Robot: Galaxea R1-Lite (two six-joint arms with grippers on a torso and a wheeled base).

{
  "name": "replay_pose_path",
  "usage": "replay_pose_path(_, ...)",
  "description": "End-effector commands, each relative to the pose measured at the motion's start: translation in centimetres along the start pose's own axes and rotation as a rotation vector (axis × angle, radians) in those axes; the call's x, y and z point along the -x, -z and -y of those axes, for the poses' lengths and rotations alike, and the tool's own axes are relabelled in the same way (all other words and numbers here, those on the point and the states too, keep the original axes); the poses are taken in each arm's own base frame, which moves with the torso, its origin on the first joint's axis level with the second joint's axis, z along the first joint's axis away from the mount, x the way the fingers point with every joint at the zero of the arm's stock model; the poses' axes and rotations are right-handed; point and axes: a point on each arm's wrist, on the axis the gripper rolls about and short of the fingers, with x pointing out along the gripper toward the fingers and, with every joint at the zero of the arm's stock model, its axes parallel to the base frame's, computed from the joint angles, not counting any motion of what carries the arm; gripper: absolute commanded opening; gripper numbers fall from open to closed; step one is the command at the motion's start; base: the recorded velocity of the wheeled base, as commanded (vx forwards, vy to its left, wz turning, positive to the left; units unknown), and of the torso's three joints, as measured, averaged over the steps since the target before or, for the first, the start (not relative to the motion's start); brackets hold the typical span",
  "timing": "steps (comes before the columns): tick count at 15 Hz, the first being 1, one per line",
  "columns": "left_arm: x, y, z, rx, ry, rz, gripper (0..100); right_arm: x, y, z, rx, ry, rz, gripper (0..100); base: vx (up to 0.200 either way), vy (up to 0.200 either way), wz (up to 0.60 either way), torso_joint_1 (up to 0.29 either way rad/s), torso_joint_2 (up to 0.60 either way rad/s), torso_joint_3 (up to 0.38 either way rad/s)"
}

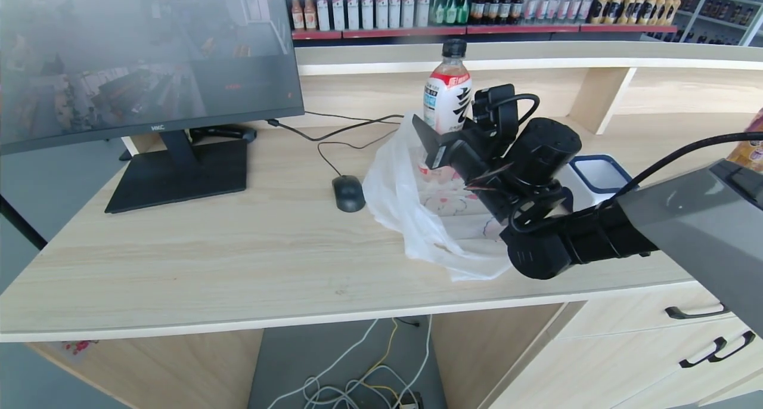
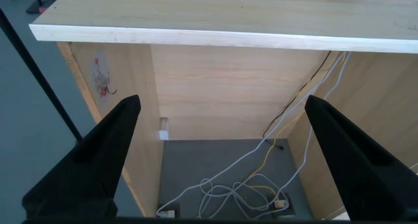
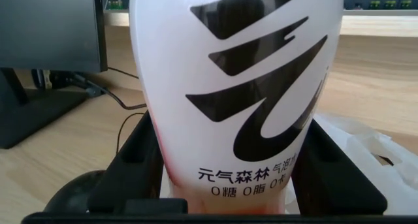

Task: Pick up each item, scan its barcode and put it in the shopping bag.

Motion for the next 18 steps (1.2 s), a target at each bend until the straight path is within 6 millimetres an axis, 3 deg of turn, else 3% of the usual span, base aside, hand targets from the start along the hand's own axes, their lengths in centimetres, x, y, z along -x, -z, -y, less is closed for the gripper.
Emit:
replay_pose_path(1, 0.0, 0.0, 0.0, 0.000, 0.000, 0.001, 100, -0.4, 0.8, -0.6, -0.005, -0.011, -0.002, 0, 0.000, 0.000, 0.00, 0.000, 0.00, 0.000)
replay_pose_path(18, 0.0, 0.0, 0.0, 0.000, 0.000, -0.001, 100, -3.2, 3.0, 0.3, -0.001, 0.004, -0.037, 0, 0.000, 0.000, 0.00, 0.000, 0.00, 0.000)
